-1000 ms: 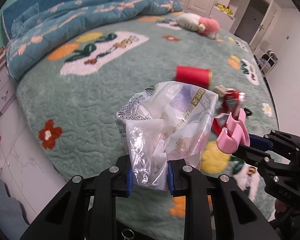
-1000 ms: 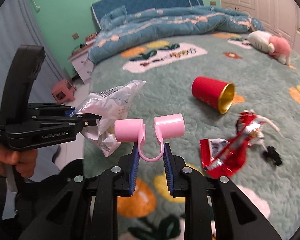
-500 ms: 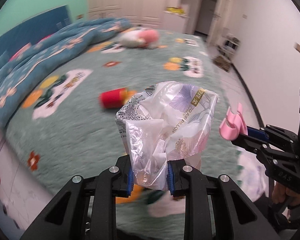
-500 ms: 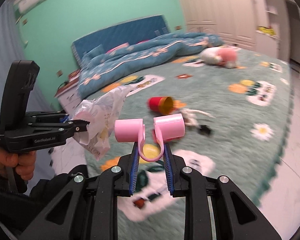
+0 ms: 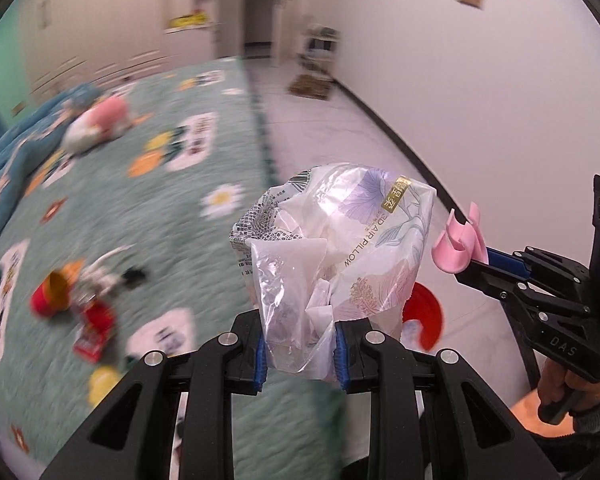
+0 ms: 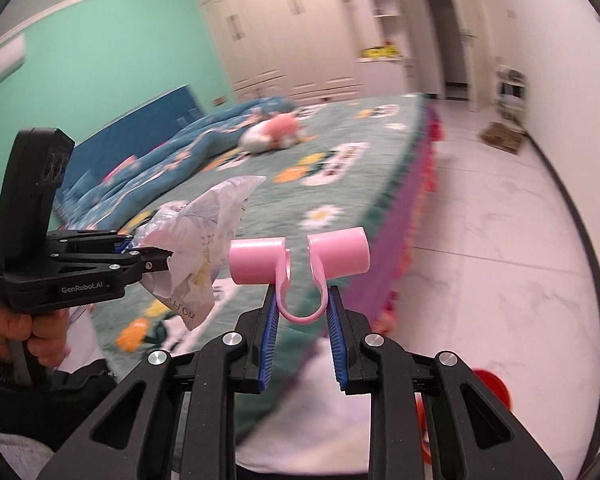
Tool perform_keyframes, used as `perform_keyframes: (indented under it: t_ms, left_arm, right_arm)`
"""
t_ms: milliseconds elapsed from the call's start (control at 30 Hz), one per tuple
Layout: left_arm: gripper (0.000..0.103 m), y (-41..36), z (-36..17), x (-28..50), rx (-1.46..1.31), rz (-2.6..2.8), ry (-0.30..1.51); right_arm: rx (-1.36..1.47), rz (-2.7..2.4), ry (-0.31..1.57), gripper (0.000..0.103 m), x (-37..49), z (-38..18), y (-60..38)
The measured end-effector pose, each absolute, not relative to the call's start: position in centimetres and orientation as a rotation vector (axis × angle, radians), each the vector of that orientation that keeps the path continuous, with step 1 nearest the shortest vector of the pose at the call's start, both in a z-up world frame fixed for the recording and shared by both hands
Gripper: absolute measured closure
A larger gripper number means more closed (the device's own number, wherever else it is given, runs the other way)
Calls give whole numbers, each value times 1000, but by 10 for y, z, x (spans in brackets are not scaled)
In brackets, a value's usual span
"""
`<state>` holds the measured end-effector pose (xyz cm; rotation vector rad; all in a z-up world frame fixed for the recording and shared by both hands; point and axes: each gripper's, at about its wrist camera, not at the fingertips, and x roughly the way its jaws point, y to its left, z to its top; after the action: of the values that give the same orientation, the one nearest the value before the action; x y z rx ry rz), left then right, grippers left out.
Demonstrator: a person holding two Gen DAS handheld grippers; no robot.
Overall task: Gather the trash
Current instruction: 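Carry the plastic bag and pink clip with both tools to the orange bucket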
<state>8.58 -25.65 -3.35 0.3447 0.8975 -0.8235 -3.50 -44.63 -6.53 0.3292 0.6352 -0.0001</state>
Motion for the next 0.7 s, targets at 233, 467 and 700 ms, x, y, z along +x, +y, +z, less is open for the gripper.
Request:
perform_keyframes:
  t_ms: [233, 467, 700]
  left_arm:
    - [76, -339, -53, 61, 453, -1012, 923]
    - [76, -414, -99, 50, 520, -1139, 1014]
    - [76, -457, -128, 46, 581, -1177, 1062]
  right_arm:
    - [451, -202, 651, 79, -88, -98, -525]
    - [555, -335, 722, 79, -115, -150, -581]
    - [640, -389, 812, 79, -118, -215, -622]
